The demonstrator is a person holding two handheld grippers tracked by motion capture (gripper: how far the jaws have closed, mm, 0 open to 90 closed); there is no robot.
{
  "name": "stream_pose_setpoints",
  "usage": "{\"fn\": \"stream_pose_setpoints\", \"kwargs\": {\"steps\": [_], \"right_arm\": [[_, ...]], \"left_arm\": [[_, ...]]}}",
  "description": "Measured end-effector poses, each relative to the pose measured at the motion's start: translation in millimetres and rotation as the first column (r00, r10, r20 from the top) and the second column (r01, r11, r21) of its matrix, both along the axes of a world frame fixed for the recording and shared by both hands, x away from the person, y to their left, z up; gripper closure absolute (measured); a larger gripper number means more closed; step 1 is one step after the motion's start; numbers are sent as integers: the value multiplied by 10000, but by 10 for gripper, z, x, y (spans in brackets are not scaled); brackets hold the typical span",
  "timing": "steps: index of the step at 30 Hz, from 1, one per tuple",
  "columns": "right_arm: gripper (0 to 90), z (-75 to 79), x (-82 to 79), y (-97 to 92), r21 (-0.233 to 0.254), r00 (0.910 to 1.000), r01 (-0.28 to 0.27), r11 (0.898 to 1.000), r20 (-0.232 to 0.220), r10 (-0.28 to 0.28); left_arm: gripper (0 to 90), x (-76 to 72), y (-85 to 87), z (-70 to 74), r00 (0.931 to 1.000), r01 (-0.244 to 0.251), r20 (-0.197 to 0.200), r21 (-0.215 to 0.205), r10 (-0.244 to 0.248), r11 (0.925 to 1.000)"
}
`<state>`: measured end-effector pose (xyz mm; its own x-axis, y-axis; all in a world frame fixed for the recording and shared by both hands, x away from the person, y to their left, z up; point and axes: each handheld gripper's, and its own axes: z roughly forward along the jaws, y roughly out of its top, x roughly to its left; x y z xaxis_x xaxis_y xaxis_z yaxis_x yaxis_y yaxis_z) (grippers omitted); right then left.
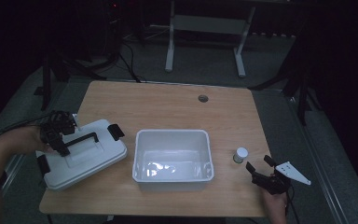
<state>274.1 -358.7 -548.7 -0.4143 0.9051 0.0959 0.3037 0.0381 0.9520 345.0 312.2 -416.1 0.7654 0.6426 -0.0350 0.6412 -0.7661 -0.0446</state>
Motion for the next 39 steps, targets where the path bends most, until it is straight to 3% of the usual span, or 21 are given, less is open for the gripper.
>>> {"fn": "stream_pose_setpoints", "kwargs": {"steps": [8, 14, 25, 32, 39], "right_arm": [[118, -1, 1, 2, -20, 10000, -6, 10000, -3, 6], [117, 2, -5, -8, 36, 10000, 33, 10000, 38, -33], [117, 0, -2, 8, -143, 10000, 47, 9999, -46, -48], [117, 0, 0, 15, -271, 10000, -32, 9996, -64, 31], [117, -3, 4, 21, -303, 9999, 3, 9995, -111, -6]], "left_arm": [[838, 106, -90, -279, 9999, -5, -160, -144, 2, 9999], [838, 151, -197, -498, 9988, 208, -446, 82, -204, 9998], [836, 188, -230, -651, 9985, 195, -509, -367, -213, 9991], [835, 188, -212, -736, 9976, 228, -643, -436, -255, 9988], [832, 183, -192, -768, 9983, 267, -511, -550, -295, 9981]]}}
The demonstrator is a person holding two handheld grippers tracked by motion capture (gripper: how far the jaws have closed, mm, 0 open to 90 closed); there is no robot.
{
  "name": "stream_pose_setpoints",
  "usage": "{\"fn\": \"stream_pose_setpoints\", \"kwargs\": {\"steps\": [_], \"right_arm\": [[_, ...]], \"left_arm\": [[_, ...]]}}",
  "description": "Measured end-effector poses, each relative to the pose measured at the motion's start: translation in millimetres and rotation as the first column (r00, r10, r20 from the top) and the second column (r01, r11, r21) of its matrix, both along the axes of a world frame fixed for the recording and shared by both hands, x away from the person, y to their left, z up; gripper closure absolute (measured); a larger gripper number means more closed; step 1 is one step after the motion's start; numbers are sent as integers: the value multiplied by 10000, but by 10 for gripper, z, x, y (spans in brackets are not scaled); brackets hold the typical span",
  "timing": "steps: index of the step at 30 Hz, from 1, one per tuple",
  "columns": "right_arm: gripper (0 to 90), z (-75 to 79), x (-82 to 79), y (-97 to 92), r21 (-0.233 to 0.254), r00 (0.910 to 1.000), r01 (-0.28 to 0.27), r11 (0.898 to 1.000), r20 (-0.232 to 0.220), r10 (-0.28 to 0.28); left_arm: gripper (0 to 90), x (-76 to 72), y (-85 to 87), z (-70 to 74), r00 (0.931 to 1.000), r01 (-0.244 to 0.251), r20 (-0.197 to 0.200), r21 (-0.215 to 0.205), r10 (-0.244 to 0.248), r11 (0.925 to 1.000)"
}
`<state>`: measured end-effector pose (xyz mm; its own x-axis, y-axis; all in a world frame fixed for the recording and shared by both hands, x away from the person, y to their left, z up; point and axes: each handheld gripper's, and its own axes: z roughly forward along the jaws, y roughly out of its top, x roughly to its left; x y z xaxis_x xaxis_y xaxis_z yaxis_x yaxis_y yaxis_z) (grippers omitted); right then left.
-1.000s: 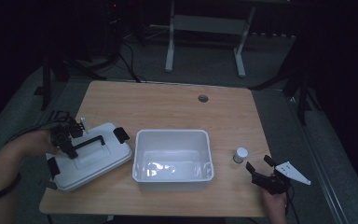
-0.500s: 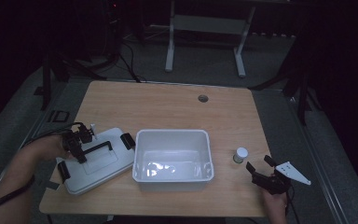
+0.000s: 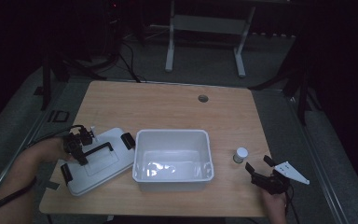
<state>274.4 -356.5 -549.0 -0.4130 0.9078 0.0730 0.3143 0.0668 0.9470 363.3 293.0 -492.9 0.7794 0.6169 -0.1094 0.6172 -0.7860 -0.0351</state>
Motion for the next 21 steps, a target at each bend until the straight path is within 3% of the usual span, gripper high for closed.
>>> {"fn": "stream_pose_setpoints", "kwargs": {"steps": [3, 6, 9, 13, 21], "right_arm": [[117, 0, 0, 0, 13, 10000, -7, 10000, -47, 7], [117, 0, 1, -3, 42, 10000, -32, 10000, -69, 32], [117, 2, 0, -7, 62, 9999, -56, 10000, -108, 56], [117, 5, -2, -18, 111, 9995, -93, 9999, -308, 96], [118, 10, -64, -63, -71, 9952, -157, 9999, -966, 149]], "left_arm": [[783, -5, 4, 7, 10000, 67, 10, -118, -67, 9999], [593, -13, 7, 13, 9999, -54, 88, -203, 56, 9998], [432, -27, 21, 18, 9989, -71, 471, 111, 65, 9999], [433, -31, 53, 43, 9985, -185, 522, -21, 186, 9998], [423, -34, 47, 44, 9976, -159, 674, 155, 148, 9998]]}}
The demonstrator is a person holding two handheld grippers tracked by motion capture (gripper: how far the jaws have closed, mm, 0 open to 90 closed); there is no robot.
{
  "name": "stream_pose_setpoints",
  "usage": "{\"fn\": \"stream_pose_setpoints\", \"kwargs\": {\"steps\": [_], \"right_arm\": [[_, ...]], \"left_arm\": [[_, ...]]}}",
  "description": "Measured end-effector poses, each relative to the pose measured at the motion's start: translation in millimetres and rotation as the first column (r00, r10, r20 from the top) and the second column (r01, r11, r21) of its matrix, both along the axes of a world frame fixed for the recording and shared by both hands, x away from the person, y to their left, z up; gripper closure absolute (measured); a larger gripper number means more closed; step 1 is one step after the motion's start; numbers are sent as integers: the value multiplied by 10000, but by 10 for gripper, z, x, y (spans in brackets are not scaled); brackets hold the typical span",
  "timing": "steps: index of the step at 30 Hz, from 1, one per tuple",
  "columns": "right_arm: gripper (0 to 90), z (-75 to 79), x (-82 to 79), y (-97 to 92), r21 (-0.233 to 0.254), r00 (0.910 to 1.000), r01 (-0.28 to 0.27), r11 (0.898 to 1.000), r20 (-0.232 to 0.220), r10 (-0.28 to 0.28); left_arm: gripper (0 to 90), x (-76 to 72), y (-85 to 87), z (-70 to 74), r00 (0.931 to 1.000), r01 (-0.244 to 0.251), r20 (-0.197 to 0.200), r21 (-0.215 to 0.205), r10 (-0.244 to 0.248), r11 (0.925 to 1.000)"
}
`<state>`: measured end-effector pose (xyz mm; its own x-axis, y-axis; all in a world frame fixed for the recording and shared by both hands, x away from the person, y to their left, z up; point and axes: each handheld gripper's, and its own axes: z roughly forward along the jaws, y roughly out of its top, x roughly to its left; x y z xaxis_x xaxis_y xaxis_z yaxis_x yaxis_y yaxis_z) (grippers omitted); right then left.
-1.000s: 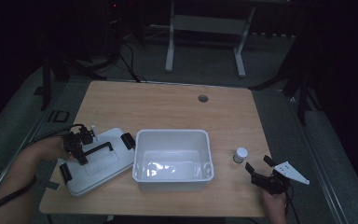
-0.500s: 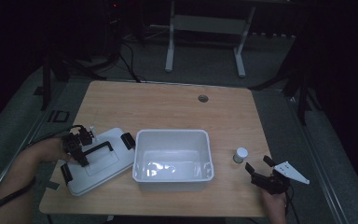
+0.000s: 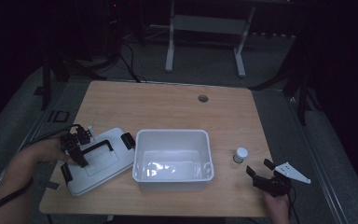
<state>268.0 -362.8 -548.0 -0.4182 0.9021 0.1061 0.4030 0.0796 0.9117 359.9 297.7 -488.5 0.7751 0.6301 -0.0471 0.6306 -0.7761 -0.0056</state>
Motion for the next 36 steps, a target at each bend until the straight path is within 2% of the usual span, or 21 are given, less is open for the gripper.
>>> {"fn": "stream_pose_setpoints", "kwargs": {"steps": [5, 10, 15, 19, 26, 28, 33, 36], "right_arm": [[117, 10, -63, -132, 88, 9979, 170, 9998, -630, -164], [117, 25, -93, -240, -107, 9936, 266, 9996, -1096, -277], [117, 57, -59, -272, -594, 9825, 208, 9980, -1837, -314], [118, 107, -4, -259, -1101, 9712, -89, 9939, -2376, -176], [118, 190, 120, -213, -1799, 9339, -696, 9812, -3575, 7], [118, 211, 157, -200, -1970, 9200, -859, 9766, -3920, 18], [118, 266, 260, -162, -2530, 8823, -1357, 9579, -4708, 7], [118, 306, 319, -143, -2772, 8636, -1572, 9479, -5042, -42]], "left_arm": [[401, 5, 6, -5, 9997, -118, -203, 33, 118, 9999], [391, -12, -2, 8, 9998, -105, -160, 47, 106, 9999], [391, -30, 6, 23, 9999, -58, -152, 84, 59, 9999], [391, -41, 6, 31, 9998, -44, -201, 54, 45, 10000], [391, -62, 7, 19, 9995, 73, -319, 253, -65, 9997], [391, -68, 7, 20, 9994, 77, -328, 284, -67, 9996], [391, -77, 17, 48, 9996, 84, -286, 287, -76, 9996], [391, -86, 20, 57, 9995, 76, -302, 287, -68, 9996]]}}
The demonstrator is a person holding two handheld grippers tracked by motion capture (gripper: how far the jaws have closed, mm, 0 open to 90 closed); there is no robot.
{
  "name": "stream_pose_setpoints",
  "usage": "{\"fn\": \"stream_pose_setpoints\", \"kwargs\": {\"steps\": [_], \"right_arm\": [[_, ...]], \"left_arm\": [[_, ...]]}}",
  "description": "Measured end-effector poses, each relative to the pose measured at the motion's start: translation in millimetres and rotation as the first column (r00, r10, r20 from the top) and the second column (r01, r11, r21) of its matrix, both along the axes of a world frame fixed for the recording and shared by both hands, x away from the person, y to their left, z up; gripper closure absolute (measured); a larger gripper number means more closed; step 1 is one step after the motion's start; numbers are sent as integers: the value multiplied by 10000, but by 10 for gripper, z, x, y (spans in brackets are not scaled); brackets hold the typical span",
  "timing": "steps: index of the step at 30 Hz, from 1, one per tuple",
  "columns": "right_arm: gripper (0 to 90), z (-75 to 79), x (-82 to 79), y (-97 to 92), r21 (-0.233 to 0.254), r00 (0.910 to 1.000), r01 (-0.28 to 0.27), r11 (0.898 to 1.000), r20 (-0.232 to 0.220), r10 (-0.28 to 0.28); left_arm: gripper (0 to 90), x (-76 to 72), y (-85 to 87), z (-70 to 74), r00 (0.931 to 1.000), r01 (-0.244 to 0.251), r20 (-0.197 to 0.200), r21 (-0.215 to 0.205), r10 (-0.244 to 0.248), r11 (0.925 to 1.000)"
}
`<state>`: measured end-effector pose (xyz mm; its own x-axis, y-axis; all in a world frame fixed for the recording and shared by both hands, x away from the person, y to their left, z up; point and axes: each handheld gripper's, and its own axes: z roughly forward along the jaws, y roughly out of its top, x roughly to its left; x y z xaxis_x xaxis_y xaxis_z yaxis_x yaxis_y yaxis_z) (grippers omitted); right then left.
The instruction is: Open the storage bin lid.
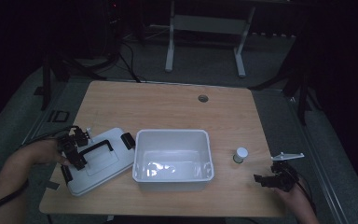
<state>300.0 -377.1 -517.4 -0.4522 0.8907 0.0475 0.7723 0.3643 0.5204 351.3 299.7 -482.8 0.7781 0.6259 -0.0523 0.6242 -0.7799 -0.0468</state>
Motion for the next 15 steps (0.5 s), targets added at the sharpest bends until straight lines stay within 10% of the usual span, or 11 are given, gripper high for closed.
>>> {"fn": "stream_pose_setpoints", "kwargs": {"steps": [15], "right_arm": [[118, 169, 283, 158, -1518, 9748, -1168, 9815, -2067, 841]], "left_arm": [[391, -16, -1, -14, 10000, 71, -47, 161, -70, 9998]]}}
